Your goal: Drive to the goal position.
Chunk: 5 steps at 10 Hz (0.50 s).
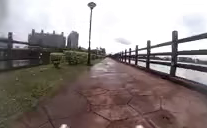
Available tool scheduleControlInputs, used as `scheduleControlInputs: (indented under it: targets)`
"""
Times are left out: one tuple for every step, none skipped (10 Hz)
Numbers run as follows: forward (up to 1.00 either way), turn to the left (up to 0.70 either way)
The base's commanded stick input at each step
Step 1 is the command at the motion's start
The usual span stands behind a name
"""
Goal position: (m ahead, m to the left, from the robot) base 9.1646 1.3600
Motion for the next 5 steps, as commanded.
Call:
scheduleControlInputs:
  targets:
    - [0.85,-0.06]
    - [0.85,-0.21]
    - [0.85,-0.28]
    - [0.85,-0.08]
    - [0.85,0.01]
